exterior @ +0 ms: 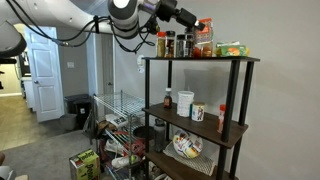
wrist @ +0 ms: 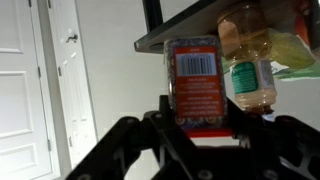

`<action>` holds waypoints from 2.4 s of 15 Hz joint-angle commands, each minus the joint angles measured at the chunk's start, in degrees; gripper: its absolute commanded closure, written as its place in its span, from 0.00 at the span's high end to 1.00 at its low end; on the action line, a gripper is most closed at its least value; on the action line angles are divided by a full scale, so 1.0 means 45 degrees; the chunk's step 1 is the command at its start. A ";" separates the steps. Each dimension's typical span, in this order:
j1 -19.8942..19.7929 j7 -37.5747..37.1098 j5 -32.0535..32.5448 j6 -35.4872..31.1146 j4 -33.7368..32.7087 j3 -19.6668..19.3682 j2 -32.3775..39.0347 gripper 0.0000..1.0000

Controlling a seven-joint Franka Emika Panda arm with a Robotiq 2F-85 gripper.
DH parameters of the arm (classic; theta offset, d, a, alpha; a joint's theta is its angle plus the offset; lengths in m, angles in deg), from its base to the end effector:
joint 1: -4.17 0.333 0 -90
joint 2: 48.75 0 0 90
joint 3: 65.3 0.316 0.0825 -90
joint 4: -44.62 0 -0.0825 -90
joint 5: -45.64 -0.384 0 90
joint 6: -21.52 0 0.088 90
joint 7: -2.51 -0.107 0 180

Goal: Move the spice bottle to the top shelf

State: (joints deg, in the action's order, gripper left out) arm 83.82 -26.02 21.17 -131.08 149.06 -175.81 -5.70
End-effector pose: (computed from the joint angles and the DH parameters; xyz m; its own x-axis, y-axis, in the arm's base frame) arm 0.5665 -0.0688 0.7004 0.1486 -0.4154 0.8974 -0.7242 -0.6637 -0.1873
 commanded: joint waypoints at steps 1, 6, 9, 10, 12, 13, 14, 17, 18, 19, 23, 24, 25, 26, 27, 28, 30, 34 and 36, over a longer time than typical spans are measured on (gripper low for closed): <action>-0.0937 -0.0260 0.0295 0.0286 -0.0989 0.0789 -0.0680 0.27; -0.2072 -0.0235 0.0543 0.0344 -0.1774 0.2211 -0.1451 0.27; -0.2750 -0.0231 0.0768 0.0297 -0.2170 0.3020 -0.1897 0.27; -0.2972 -0.0211 0.0877 0.0307 -0.2314 0.3280 -0.2077 0.27; -0.3419 -0.0221 0.1136 0.0321 -0.2555 0.3797 -0.2379 0.27; -0.3631 -0.0248 0.1269 0.0314 -0.2654 0.4049 -0.2510 0.27; -0.3859 -0.0260 0.1391 0.0333 -0.2763 0.4328 -0.2666 0.27; -0.4517 -0.0297 0.1840 0.0286 -0.3010 0.5149 -0.3108 0.27; -0.4670 -0.0303 0.1996 0.0249 -0.3030 0.5356 -0.3252 0.27; -0.4874 -0.0333 0.2172 0.0225 -0.3090 0.5580 -0.3366 0.27; -0.5474 -0.0450 0.2748 0.0191 -0.3177 0.6314 -0.3853 0.27; -0.5478 0.0053 0.1942 0.0279 -0.3215 0.6095 -0.3504 0.27; -0.5567 0.0033 0.1922 0.0257 -0.3223 0.6185 -0.3560 0.27; -0.5622 0.0020 0.1896 0.0252 -0.3218 0.6207 -0.3561 0.27; -0.5680 0.0021 0.1882 0.0226 -0.3214 0.6227 -0.3547 0.27; -0.5713 0.0024 0.1879 0.0216 -0.3205 0.6250 -0.3546 0.27; -0.5767 0.0034 0.1881 0.0186 -0.3188 0.6291 -0.3543 0.27; -0.5773 -0.0008 0.1892 0.0137 -0.3137 0.6247 -0.3499 0.27; -0.5786 -0.0124 0.1911 0.0182 -0.3133 0.6165 -0.3392 0.69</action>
State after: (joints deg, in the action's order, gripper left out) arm 58.72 -26.20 30.35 -131.03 135.22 -148.66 -20.68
